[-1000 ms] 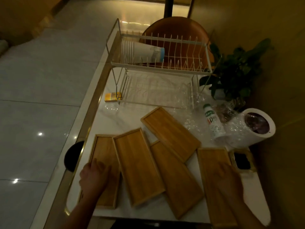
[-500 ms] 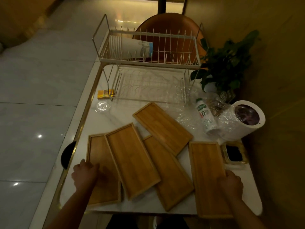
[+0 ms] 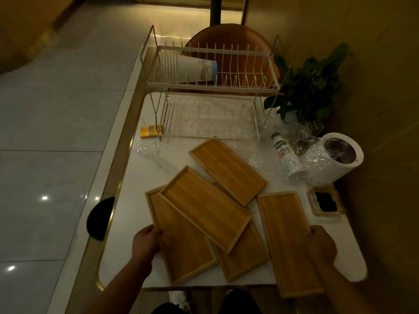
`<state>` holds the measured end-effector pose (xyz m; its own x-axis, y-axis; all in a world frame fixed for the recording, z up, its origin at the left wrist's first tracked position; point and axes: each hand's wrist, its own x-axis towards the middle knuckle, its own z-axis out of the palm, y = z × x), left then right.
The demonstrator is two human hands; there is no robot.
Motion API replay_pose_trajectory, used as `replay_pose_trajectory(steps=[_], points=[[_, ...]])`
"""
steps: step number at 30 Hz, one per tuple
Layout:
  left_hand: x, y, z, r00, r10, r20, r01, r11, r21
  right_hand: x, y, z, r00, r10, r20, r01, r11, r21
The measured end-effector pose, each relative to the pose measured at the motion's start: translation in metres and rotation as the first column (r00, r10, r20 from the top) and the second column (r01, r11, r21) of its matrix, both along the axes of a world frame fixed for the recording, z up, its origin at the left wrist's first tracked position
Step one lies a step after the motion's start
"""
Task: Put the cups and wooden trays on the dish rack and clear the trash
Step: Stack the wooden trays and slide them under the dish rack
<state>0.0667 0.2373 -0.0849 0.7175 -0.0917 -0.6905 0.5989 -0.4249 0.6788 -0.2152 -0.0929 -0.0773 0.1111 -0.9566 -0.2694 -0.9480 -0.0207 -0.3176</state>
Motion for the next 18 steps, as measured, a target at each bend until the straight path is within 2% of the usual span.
replay_pose_trajectory(steps=[3, 8, 10, 13, 18], points=[[-0.006, -0.002, 0.001, 1.0, -0.002, 0.001, 0.002, 1.0, 0.001, -0.004, -0.01, 0.009, 0.997, -0.003, 0.083, 0.006, 0.999, -0.032], [-0.01, -0.003, -0.002, 0.999, 0.039, -0.003, -0.039, 0.999, 0.005, 0.004, -0.012, 0.038, 0.972, 0.1, 0.213, -0.083, 0.993, -0.089], [-0.012, -0.006, -0.002, 0.998, 0.055, 0.012, -0.055, 0.998, 0.013, 0.028, -0.008, 0.049, 0.94, 0.224, 0.259, -0.199, 0.973, -0.119], [-0.015, -0.011, -0.001, 0.997, 0.081, 0.018, -0.081, 0.997, 0.017, 0.084, 0.006, 0.053, 0.869, 0.401, 0.29, -0.4, 0.914, -0.065], [-0.024, -0.017, 0.005, 0.989, 0.137, 0.053, -0.137, 0.991, -0.001, 0.171, 0.049, 0.035, 0.765, 0.602, 0.229, -0.621, 0.784, 0.012]])
